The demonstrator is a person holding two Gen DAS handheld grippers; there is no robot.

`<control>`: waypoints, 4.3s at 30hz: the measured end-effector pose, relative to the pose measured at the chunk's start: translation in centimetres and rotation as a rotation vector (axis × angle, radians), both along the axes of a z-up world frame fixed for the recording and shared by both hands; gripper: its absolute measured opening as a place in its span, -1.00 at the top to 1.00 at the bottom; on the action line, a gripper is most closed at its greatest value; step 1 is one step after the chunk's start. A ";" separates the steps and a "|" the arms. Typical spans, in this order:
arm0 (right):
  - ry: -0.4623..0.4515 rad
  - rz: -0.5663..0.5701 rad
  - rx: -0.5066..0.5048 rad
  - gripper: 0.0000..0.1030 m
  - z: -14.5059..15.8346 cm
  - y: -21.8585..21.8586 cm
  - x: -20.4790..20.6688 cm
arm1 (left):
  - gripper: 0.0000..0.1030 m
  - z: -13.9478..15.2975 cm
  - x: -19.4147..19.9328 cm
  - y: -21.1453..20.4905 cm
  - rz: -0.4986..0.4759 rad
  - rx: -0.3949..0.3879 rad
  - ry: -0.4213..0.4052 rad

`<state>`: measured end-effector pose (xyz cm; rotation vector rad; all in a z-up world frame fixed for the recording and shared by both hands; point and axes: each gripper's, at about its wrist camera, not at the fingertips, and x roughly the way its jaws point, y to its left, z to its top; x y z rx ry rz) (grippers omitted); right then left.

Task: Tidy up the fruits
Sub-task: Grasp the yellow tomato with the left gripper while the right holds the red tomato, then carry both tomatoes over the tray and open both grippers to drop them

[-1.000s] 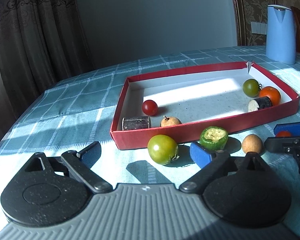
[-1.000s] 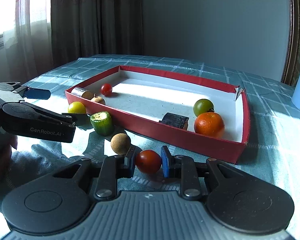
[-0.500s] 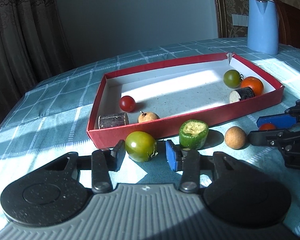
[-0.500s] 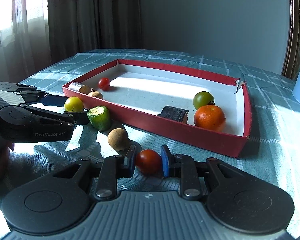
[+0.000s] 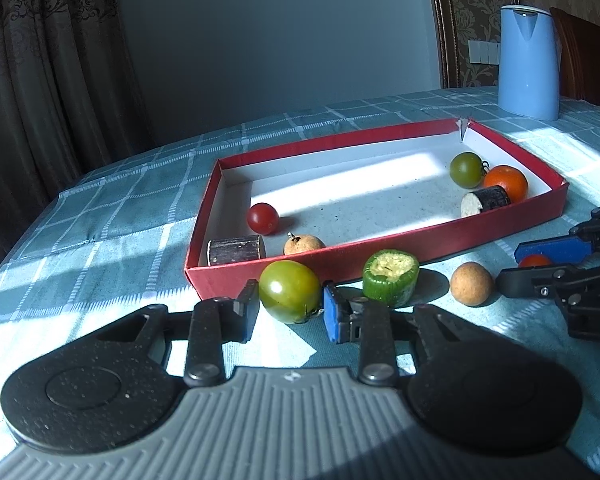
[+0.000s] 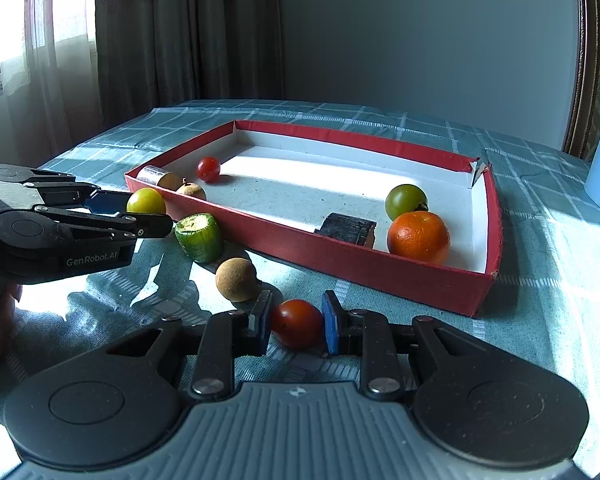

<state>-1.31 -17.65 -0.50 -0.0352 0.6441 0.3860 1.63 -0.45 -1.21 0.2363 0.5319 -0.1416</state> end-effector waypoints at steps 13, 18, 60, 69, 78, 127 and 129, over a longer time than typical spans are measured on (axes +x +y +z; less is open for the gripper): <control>-0.048 -0.018 0.017 0.50 0.5 -0.4 -0.7 | 0.40 0.5 -0.8 0.5 0.022 -0.014 -0.050; -0.062 -0.028 0.020 0.50 0.6 -0.5 -1.0 | 0.40 0.7 -1.1 0.5 0.025 -0.022 -0.073; -0.113 -0.059 0.024 0.50 1.0 -0.8 -1.1 | -0.49 0.7 -1.5 1.1 0.058 -0.008 -0.080; -0.113 -0.058 0.023 0.50 1.0 -0.8 -1.1 | 0.38 -0.3 1.1 2.2 0.107 -0.051 0.061; -0.114 -0.060 0.027 0.50 1.0 -0.8 -1.1 | 0.43 0.5 -0.4 2.1 0.086 -0.066 -0.032; -0.035 -0.301 -0.019 0.50 1.2 -4.7 13.5 | 0.41 1.3 10.1 -3.9 0.125 -0.008 -0.036; -0.026 -0.312 -0.015 0.50 1.1 -4.9 13.8 | 0.40 1.3 10.2 -3.8 0.131 -0.008 -0.034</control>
